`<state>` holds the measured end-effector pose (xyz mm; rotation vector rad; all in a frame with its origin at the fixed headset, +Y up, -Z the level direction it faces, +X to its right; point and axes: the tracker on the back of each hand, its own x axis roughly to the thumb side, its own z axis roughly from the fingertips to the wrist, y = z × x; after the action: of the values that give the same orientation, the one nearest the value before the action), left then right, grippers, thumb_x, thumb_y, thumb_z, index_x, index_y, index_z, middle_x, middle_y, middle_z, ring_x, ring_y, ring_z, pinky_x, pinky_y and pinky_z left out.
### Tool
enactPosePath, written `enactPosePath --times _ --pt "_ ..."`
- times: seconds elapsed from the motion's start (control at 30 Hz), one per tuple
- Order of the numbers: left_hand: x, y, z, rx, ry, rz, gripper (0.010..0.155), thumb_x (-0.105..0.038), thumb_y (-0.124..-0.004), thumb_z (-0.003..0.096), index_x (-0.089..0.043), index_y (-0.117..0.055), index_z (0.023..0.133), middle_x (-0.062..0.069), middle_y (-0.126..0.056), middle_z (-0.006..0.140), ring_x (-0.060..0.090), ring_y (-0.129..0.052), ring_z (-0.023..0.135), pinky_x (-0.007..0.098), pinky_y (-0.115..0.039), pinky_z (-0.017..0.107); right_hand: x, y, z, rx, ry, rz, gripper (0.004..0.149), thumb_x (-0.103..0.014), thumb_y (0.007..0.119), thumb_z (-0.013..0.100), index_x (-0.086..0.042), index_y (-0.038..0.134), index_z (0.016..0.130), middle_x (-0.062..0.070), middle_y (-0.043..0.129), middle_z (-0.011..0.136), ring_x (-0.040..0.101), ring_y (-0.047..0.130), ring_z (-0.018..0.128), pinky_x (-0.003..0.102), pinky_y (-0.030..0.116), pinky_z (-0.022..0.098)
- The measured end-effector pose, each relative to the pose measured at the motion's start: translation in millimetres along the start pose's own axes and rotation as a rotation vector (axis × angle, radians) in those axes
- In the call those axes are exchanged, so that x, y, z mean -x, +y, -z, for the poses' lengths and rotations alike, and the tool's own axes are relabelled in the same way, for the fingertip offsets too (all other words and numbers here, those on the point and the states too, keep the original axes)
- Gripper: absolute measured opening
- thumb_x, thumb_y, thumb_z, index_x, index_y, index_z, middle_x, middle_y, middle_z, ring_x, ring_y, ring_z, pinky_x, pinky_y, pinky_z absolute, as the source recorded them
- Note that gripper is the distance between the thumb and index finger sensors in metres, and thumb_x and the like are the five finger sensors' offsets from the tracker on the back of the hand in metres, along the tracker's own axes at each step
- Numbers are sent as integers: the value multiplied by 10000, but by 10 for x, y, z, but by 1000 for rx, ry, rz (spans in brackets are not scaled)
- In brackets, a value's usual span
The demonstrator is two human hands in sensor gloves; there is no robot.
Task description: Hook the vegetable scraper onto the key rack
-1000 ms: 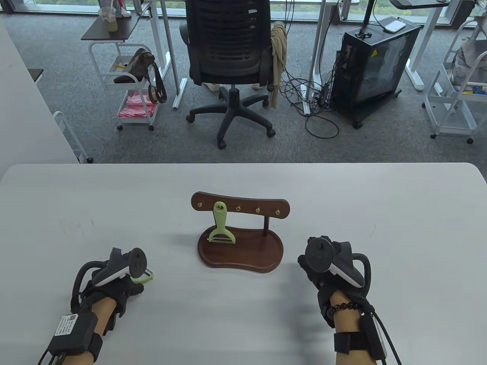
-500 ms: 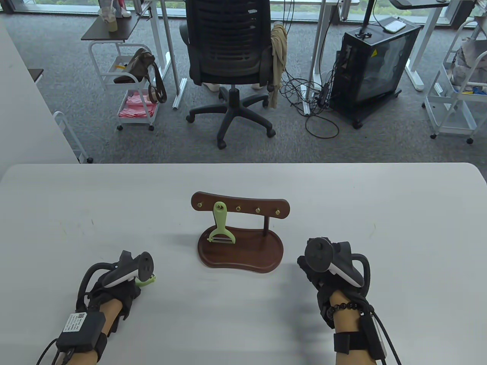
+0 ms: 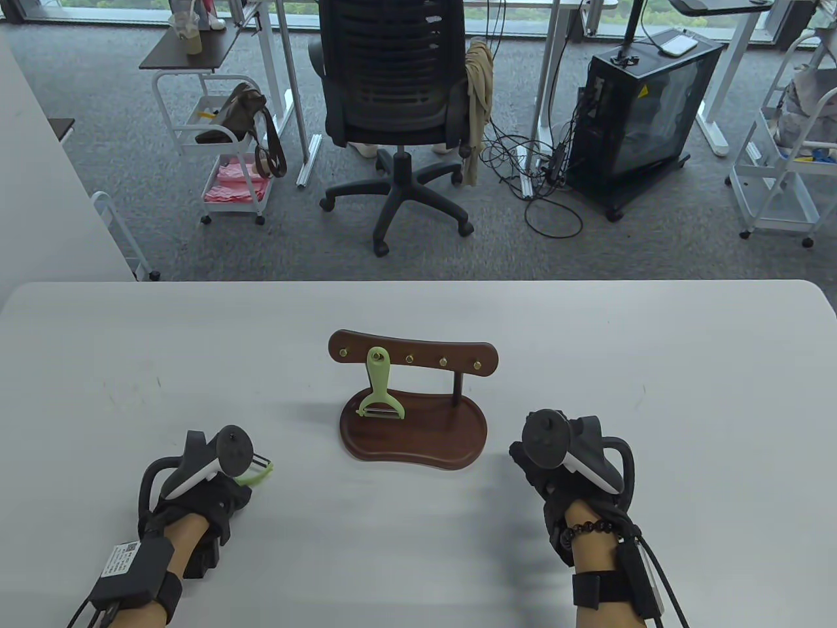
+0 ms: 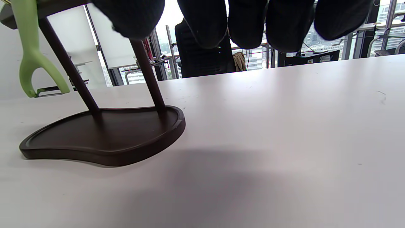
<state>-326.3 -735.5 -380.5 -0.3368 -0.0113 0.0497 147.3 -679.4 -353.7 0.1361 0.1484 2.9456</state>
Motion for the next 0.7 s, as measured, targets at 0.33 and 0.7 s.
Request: enactPosePath --times 0.33,0.7 --pt "-420 401 -295 -201 -217 -539 845 -456 -835 486 28 -516 1101 90 -857 883 215 -1042 641 544 -864 612 -321 -28 -39 38 -116 19 659 -419 685 572 -2 596 1075 322 619 1085 600 704 955 749 626 665" --pt "-1269 435 -555 -292 -506 -140 842 -453 -844 480 -3 -516 1112 81 -857 889 225 -1032 645 564 -843 623 -810 -53 -154 50 -291 7 670 -437 684 569 -15 588 1080 292 661 1072 551 768 939 710 673 669"
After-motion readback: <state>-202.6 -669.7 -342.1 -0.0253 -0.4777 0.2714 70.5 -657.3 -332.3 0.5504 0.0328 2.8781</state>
